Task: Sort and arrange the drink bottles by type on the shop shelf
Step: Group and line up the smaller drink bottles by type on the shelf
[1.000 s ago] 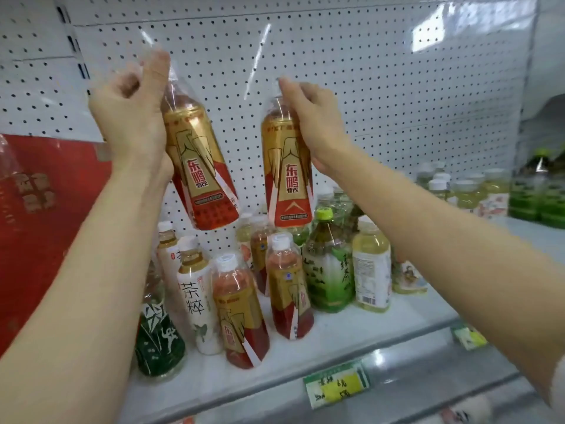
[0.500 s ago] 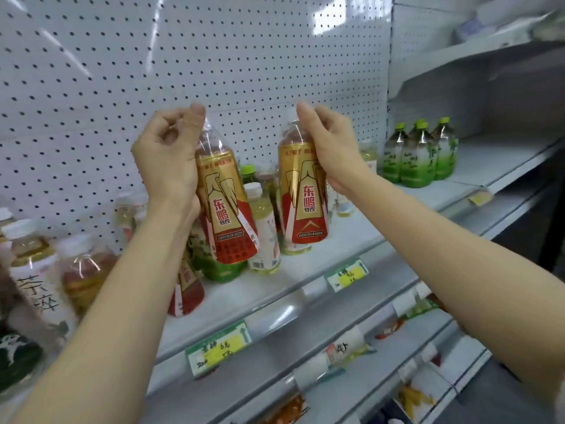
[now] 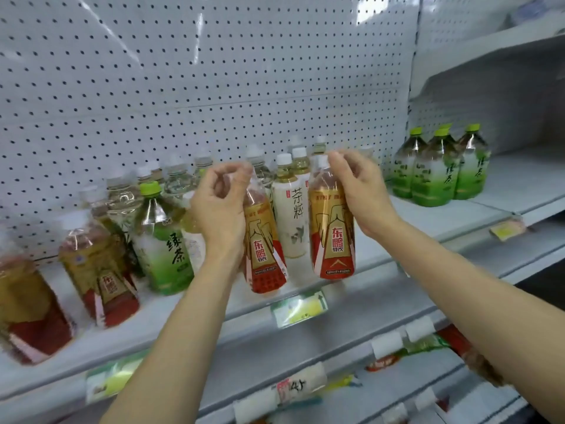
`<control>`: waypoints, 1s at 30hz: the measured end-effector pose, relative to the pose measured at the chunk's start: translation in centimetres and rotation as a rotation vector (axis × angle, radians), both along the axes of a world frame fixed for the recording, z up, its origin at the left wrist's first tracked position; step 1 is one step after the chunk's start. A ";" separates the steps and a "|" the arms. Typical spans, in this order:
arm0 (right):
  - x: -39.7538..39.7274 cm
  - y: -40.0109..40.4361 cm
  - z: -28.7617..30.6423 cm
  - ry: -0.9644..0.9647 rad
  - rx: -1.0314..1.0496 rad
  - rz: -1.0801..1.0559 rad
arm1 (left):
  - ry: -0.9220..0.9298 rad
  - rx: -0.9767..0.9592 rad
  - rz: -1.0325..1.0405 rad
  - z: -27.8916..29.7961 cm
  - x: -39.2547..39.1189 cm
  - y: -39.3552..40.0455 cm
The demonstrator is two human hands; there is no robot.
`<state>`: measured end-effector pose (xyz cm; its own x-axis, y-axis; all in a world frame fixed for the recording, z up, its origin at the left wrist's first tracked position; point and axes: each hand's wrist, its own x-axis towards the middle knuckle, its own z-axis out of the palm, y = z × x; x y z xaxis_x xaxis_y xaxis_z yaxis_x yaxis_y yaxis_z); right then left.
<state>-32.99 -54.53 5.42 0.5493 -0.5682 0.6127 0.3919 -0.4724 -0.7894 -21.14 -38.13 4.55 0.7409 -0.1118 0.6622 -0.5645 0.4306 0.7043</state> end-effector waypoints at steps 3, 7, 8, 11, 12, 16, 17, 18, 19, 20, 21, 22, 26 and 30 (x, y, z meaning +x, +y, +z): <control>1.2 -0.5 -1.1 -0.013 0.005 0.035 | -0.035 -0.008 0.073 -1.1 -0.3 -1.4; 3.4 -0.6 -2.4 -0.039 -0.060 0.009 | -0.074 -0.017 0.168 -1.6 0.2 -2.5; 3.9 -0.6 -2.9 -0.045 -0.081 -0.010 | -0.073 -0.024 0.166 -1.8 0.3 -2.8; 4.9 -0.5 -3.9 -0.043 -0.136 -0.090 | -0.046 -0.034 0.178 -2.6 0.5 -3.5; 5.3 -0.5 -4.2 -0.043 -0.149 -0.102 | -0.032 -0.041 0.181 -2.8 0.5 -3.9; 6.6 -0.8 -5.1 -0.080 -0.193 -0.148 | -0.053 -0.041 0.179 -3.3 0.9 -4.9; 6.8 -0.8 -5.3 -0.093 -0.196 -0.158 | -0.060 -0.046 0.168 -3.4 1.1 -5.1; 7.0 -0.9 -5.3 -0.102 -0.199 -0.160 | -0.070 -0.051 0.165 -3.6 1.4 -5.2; 7.2 -0.8 -5.3 -0.104 -0.204 -0.157 | -0.086 -0.050 0.177 -3.8 1.6 -5.3; 7.3 -0.8 -5.3 -0.102 -0.205 -0.150 | -0.104 -0.037 0.205 -4.1 2.0 -5.4; 7.4 -0.8 -5.2 -0.101 -0.201 -0.146 | -0.121 -0.021 0.237 -4.3 2.2 -5.6; 7.5 -0.8 -5.2 -0.106 -0.196 -0.146 | -0.135 -0.009 0.267 -4.5 2.4 -5.7; 7.4 -1.0 -5.7 -0.118 -0.242 -0.197 | -0.236 0.081 0.365 -4.8 2.6 -6.1; 7.4 -1.1 -6.3 -0.096 -0.289 -0.220 | -0.292 0.319 0.386 -6.1 2.3 -6.0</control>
<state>-25.56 -55.60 -0.91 0.3654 -0.4625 0.8078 0.3216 -0.7517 -0.5758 -18.83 -44.12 -1.56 0.5593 -0.0971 0.8233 -0.8289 -0.0534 0.5568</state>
